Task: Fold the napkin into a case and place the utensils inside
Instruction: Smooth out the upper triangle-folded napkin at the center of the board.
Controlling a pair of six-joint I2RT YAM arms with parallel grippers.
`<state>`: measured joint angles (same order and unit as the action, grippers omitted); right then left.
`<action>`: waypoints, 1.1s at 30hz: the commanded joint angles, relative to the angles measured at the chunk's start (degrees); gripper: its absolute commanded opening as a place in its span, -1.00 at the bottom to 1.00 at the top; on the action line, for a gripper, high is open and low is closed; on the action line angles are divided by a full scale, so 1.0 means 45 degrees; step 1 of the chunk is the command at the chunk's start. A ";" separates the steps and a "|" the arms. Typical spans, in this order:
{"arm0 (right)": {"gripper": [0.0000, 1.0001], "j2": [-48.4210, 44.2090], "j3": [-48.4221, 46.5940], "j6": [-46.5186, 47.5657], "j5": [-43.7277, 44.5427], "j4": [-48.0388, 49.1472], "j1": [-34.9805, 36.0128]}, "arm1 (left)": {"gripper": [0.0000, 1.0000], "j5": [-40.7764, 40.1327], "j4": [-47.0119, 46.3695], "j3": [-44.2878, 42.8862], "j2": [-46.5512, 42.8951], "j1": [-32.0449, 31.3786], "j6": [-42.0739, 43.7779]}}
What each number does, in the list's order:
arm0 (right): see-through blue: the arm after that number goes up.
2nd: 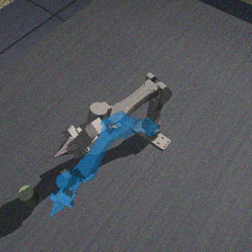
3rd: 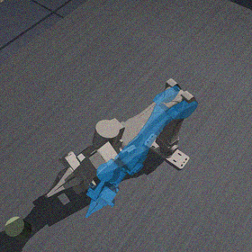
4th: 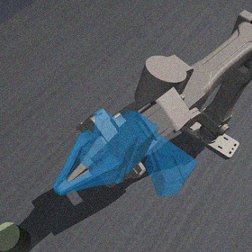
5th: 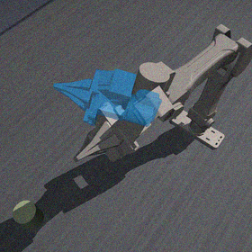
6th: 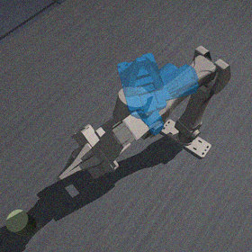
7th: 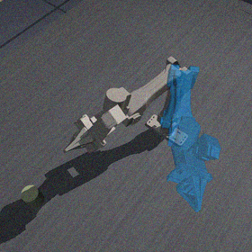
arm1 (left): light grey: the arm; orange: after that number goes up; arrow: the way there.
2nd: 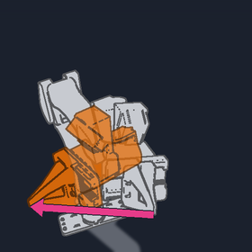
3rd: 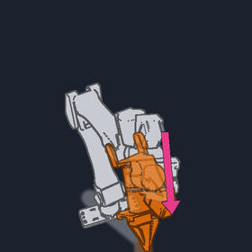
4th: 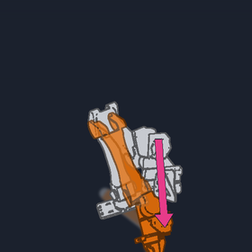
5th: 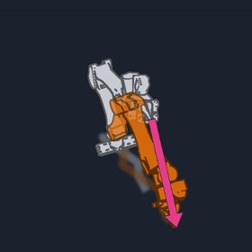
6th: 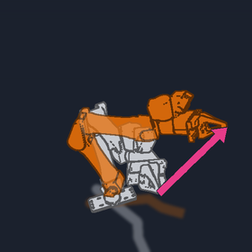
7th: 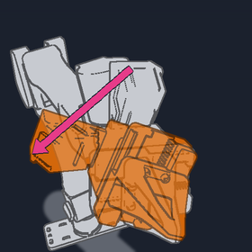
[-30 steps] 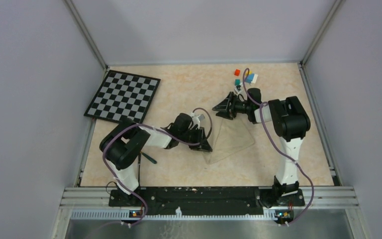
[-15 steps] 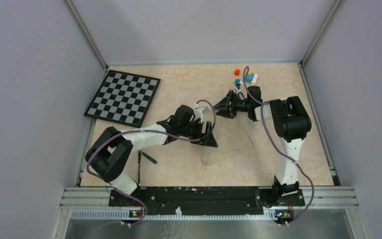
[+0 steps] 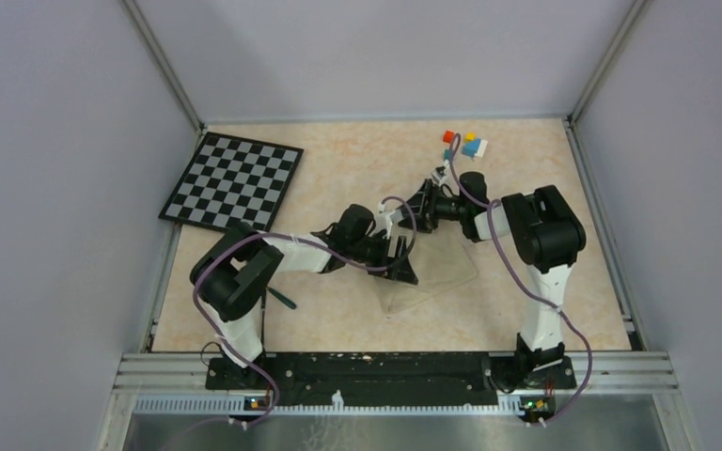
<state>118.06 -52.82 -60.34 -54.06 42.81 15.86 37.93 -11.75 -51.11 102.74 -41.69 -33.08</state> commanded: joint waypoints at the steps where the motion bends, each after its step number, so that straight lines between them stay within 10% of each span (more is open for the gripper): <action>1: 0.30 0.0614 -0.0638 0.0447 -0.0048 0.0466 -0.0184 | 0.71 0.0633 -0.2060 0.1702 -0.0515 -0.0081 -0.0004; 20: 0.30 0.1878 -0.3441 0.1324 -0.1371 -0.1421 -0.1298 | 0.72 -0.0871 -0.1997 0.4239 -0.1977 -0.1119 0.0337; 33: 0.32 -0.4930 -0.1296 0.7225 0.2509 -1.1254 -0.1297 | 0.75 -0.2741 0.2132 0.0968 -0.4164 0.0851 -0.0645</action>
<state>103.92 -64.16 -37.41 -49.21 4.71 10.31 30.02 -8.29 -42.63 87.37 -42.15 -34.35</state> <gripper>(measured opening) 0.665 0.875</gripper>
